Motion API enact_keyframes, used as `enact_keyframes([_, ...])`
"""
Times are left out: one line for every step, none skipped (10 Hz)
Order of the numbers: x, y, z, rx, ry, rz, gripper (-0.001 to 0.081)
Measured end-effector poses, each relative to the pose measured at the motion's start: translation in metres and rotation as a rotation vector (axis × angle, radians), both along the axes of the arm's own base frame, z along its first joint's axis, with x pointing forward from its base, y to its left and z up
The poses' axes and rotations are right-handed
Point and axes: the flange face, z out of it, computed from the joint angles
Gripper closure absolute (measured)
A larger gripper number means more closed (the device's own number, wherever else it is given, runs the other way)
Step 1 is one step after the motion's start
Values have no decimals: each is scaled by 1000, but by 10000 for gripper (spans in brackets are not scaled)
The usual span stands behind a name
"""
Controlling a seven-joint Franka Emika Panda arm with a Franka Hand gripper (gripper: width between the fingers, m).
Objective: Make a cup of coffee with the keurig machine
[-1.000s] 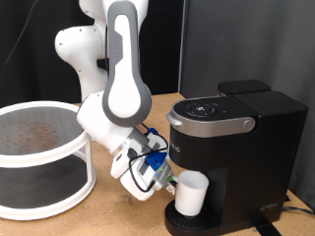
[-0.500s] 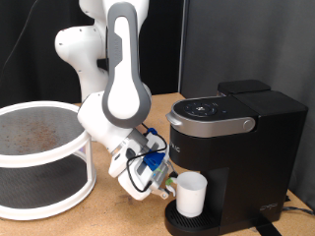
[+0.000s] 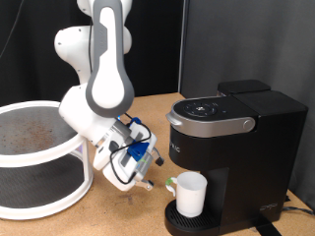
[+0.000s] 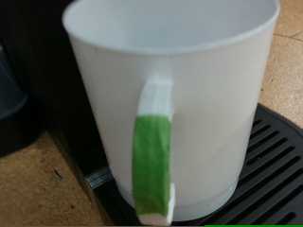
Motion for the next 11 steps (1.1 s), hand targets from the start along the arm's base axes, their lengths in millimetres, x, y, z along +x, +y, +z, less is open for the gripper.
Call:
enact_keyframes([-8, -6, 8, 26, -3, -8, -1])
enact_keyframes([-8, -5, 6, 21, 0, -6, -1])
enact_keyframes([-7, -3, 7, 31, -4, 3, -1])
enact_keyframes([-6, 0, 12, 55, -9, 18, -1])
enact_keyframes([-5, 4, 22, 93, -14, 26, -1])
enact_keyframes([-3, 6, 33, 131, -13, 33, -1])
enact_keyframes([-3, 8, 46, 161, -5, 48, -1])
enact_keyframes([-2, 8, 59, 189, -3, 67, -1])
enact_keyframes([-2, 7, 71, 198, 14, 81, -1])
enact_keyframes([-4, 5, 82, 193, 39, 102, -1])
enact_keyframes([-7, 1, 92, 177, 75, 119, -1])
